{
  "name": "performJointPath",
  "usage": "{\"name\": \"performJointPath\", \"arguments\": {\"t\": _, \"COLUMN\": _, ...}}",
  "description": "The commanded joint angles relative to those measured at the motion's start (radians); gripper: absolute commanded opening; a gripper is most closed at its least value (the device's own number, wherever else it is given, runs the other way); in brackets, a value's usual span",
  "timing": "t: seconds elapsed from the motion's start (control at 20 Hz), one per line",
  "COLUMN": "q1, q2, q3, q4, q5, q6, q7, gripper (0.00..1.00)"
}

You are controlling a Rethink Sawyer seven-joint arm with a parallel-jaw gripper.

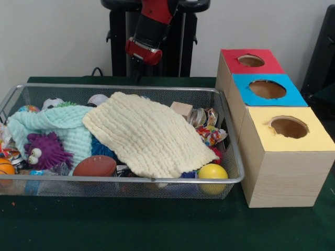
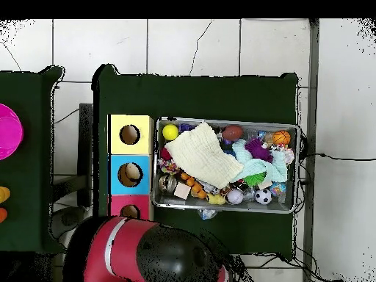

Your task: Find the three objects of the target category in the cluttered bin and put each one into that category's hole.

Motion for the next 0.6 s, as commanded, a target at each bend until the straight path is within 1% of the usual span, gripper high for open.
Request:
{"name": "performJointPath", "arguments": {"t": 0.05, "q1": -0.044, "q2": -0.044, "q3": 0.149, "q4": -0.060, "q5": -0.046, "q6": 0.111, "q7": 0.098, "gripper": 0.00}}
{"name": "performJointPath", "arguments": {"t": 0.4, "q1": -0.061, "q2": -0.106, "q3": 0.164, "q4": -0.053, "q5": -0.067, "q6": 0.187, "q7": 0.098, "gripper": 0.00}}
{"name": "performJointPath", "arguments": {"t": 0.6, "q1": -0.065, "q2": -0.124, "q3": 0.164, "q4": -0.053, "q5": -0.067, "q6": 0.184, "q7": 0.106, "gripper": 0.00}}
